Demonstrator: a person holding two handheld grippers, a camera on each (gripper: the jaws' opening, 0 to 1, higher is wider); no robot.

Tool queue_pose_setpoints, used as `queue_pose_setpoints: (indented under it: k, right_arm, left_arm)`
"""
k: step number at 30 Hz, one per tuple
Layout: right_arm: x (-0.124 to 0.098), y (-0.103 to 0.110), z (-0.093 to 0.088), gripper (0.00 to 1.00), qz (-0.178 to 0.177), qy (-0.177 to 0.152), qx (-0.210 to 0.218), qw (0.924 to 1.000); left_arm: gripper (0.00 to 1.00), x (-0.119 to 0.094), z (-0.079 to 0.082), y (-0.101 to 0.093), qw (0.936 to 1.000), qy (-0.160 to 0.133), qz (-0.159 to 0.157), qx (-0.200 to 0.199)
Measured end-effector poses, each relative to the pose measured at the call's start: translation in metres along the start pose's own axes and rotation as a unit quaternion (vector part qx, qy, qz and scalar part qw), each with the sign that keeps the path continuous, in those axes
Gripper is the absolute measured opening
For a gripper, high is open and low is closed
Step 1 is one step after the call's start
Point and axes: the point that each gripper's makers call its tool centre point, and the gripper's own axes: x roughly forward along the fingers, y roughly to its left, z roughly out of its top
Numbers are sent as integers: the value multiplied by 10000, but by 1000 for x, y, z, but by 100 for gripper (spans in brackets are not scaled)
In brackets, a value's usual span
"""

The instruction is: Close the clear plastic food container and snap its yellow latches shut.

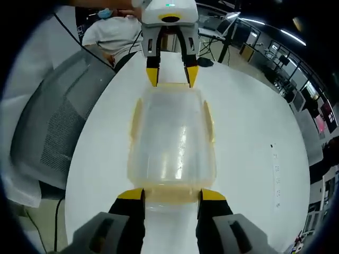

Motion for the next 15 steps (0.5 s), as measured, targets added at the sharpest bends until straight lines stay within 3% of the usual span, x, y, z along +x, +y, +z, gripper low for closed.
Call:
queue_pose_setpoints:
  k: [15]
  right_arm:
    - [-7,-3,-19,35,26,55,65,10000]
  left_arm:
    - [36,12,16,3,9999,-90,-39,28]
